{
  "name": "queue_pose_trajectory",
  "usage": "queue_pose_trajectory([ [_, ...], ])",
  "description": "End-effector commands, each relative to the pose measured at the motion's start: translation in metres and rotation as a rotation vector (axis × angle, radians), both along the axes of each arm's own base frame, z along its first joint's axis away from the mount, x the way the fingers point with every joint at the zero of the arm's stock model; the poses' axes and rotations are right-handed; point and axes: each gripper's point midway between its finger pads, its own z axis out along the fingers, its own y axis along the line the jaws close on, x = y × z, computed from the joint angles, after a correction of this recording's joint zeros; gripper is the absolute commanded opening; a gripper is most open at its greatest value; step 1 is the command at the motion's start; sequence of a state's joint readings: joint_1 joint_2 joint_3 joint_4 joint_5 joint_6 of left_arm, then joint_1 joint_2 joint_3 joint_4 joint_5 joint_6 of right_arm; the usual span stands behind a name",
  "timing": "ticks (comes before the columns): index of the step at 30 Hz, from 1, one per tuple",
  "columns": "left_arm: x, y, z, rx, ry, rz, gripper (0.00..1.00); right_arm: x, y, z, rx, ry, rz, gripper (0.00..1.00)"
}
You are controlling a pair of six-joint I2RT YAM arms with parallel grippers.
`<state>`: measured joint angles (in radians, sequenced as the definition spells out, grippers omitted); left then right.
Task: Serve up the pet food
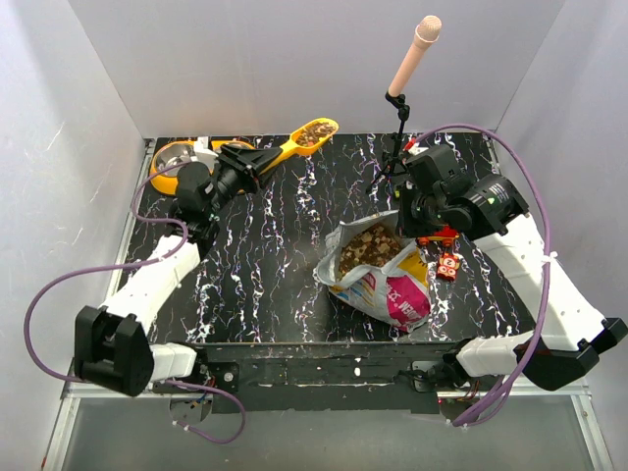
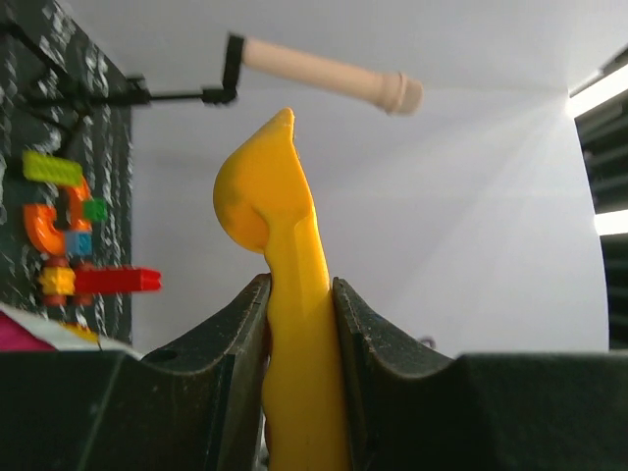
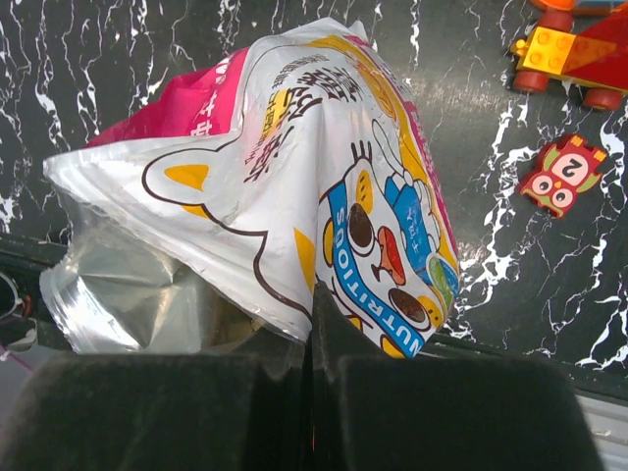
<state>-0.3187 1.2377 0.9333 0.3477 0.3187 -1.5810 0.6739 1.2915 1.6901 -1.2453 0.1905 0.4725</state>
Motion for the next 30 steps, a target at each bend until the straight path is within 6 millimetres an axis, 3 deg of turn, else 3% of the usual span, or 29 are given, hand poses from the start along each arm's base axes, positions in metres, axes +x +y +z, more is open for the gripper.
queue_pose_trajectory([
  [1, 0.035, 0.036, 0.023, 0.009, -0.103, 0.102, 0.0, -0.006, 0.016, 0.087, 0.261, -0.204, 0.046, 0.01],
  [6, 0.073, 0.085, 0.003, 0.054, -0.127, 0.19, 0.0, -0.001, 0.01, 0.09, 0.226, -0.255, 0.057, 0.01],
  [9, 0.093, 0.13, -0.018, 0.063, -0.098, 0.266, 0.0, 0.005, 0.012, 0.097, 0.212, -0.275, 0.066, 0.01],
  [17, 0.122, 0.202, -0.076, 0.114, 0.011, 0.356, 0.0, 0.02, 0.015, 0.103, 0.178, -0.301, 0.072, 0.01],
  [22, 0.128, 0.218, -0.106, 0.131, 0.069, 0.348, 0.0, 0.025, 0.011, 0.106, 0.153, -0.323, 0.055, 0.01],
  [30, 0.139, 0.229, -0.156, 0.146, 0.239, 0.379, 0.0, 0.027, 0.003, 0.101, 0.143, -0.317, 0.016, 0.01],
])
